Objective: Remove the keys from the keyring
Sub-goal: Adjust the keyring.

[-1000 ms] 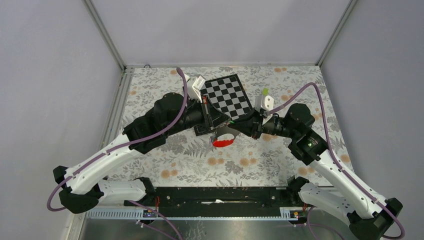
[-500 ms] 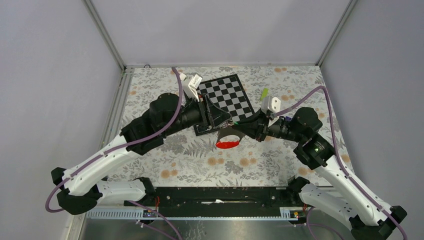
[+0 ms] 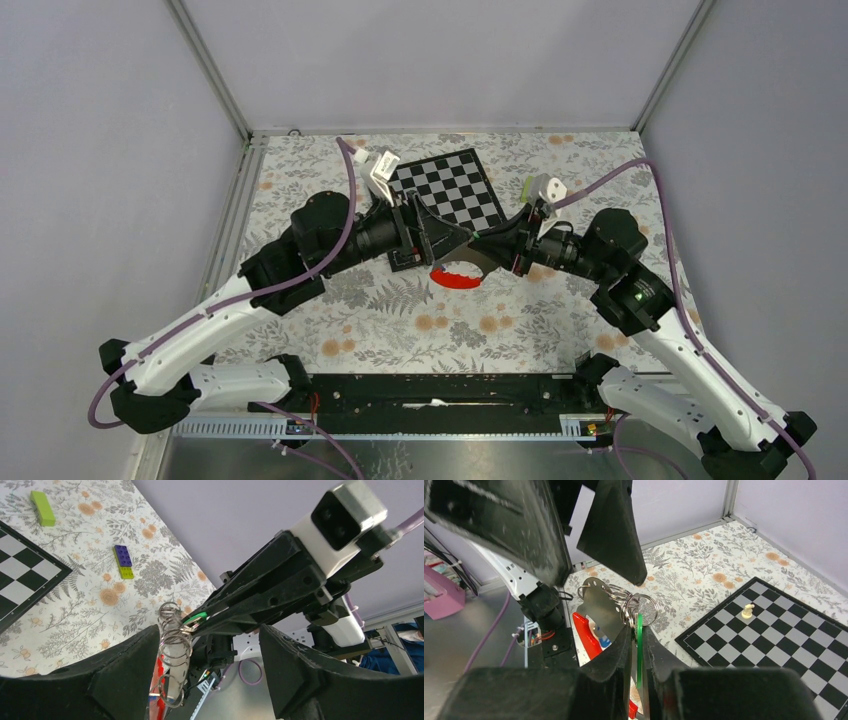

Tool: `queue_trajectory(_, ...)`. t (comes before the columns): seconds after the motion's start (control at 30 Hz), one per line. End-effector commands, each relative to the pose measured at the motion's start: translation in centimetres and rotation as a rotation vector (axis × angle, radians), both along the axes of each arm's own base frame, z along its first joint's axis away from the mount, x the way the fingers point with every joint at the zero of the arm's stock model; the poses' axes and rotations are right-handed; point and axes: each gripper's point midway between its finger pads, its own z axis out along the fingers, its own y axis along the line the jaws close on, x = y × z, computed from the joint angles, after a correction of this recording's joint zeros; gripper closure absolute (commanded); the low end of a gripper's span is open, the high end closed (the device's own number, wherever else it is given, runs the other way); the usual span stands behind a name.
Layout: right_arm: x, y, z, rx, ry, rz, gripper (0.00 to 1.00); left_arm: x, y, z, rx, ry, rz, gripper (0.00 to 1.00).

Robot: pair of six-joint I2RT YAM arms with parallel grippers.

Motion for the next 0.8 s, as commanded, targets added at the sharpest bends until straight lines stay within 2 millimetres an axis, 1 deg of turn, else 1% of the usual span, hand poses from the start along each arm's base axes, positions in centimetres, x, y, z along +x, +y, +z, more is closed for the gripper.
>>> queue_trajectory(0.0, -0.4, -0.2, 4.5, 0.114, 0.001, -0.017, 1.00, -0.8, 0.0, 1.1, -0.041, -0.060, -0.042, 0.24)
queue_trajectory(0.1, -0.5, -0.2, 5.2, 0.134, 0.023, -0.018, 1.00, -0.9, -0.1, 0.7, -0.030, -0.062, -0.051, 0.29)
queue_trajectory(0.27, -1.2, -0.3, 5.9, 0.165, 0.027, 0.004, 1.00, -0.8, -0.5, 0.2, -0.017, -0.057, -0.059, 0.46)
queue_trajectory(0.33, -1.3, -0.2, 6.0, 0.167, 0.031, 0.011, 1.00, -0.9, -0.7, 0.0, -0.014, -0.053, -0.064, 0.55)
queue_trajectory(0.5, -1.1, -0.3, 5.6, 0.167, 0.042, -0.004, 1.00, -1.1, -1.1, -0.2, -0.011, -0.049, -0.089, 0.85)
queue_trajectory(0.6, -1.0, -0.5, 5.4, 0.169, 0.041, -0.014, 1.00, -1.3, -1.2, -0.5, -0.007, -0.044, -0.101, 1.00)
queue_trajectory(0.77, -1.5, -0.5, 4.6, 0.151, 0.040, 0.004, 1.00, -1.5, -0.7, -0.1, 0.015, -0.059, -0.098, 1.00)
